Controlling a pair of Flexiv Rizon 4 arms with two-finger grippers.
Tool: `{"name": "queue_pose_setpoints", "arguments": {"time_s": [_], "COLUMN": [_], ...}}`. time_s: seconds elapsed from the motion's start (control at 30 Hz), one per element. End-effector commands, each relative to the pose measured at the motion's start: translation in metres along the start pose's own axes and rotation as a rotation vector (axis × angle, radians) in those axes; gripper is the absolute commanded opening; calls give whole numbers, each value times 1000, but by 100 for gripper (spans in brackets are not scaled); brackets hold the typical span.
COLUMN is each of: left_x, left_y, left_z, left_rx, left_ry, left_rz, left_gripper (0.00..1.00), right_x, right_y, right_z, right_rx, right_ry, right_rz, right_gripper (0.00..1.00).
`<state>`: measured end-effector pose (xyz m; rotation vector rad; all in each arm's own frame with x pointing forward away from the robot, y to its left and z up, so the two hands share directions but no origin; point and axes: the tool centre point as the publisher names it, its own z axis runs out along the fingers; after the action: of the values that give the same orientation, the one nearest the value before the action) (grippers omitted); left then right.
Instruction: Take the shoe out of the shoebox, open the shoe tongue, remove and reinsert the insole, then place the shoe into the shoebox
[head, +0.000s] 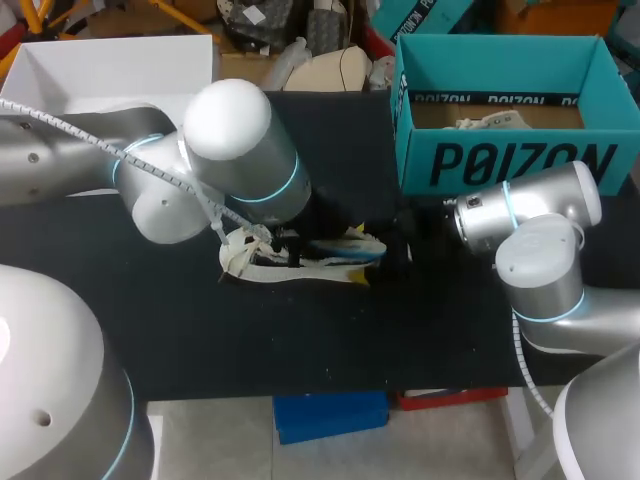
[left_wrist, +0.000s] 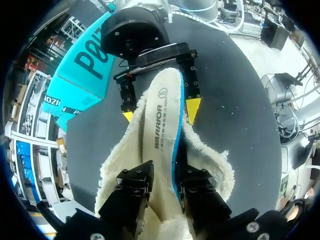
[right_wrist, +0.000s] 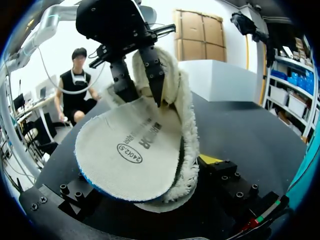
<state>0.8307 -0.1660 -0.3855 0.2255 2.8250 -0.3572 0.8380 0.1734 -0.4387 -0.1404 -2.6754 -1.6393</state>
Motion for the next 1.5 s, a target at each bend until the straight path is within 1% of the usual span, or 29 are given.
{"name": "queue_pose_setpoints", "arguments": {"time_s": [0.03, 0.27, 0.4, 0.57, 0.77, 0.93, 1.1, 1.2, 1.23, 1.27, 1.37, 1.5], "left_x": [-3, -5, -5, -7, -9, -11, -13, -13, -13, -12, -10, -5], "left_y": [0, -19, -27, -36, -47, -53, -56, -57, -57, -57, -58, -59], "left_z": [2, 9, 13, 19, 18, 17, 17, 17, 17, 17, 19, 5], "left_rx": [43, 59, 64, 65, 65, 76, 86, 87, 86, 85, 93, 154], "left_ry": [-2, -10, -21, -26, -50, -62, -65, -64, -63, -61, -42, -26], "left_rz": [17, 83, 92, 93, 98, 85, 72, 61, 58, 55, 50, 60], "left_gripper": [30, 29, 29, 26, 23, 19, 18, 13, 5, 0, 0, 0], "right_x": [-1, -1, -1, -1, -1, -1, -1, -1, -1, -1, -1, -1], "right_y": [-3, -3, -3, -3, -3, -3, -3, -3, -3, -3, -3, -3], "right_z": [1, 1, 1, 1, 1, 1, 1, 1, 1, 1, 1, 1], "right_rx": [1, 1, 1, 1, 1, 1, 1, 1, 1, 1, 1, 1], "right_ry": [-1, -1, -1, -1, -1, -1, -1, -1, -1, -1, -1, -1], "right_rz": [1, 1, 1, 1, 1, 1, 1, 1, 1, 1, 1, 1], "right_gripper": [0, 0, 0, 0, 0, 0, 0, 0, 0, 0, 0, 0]}}
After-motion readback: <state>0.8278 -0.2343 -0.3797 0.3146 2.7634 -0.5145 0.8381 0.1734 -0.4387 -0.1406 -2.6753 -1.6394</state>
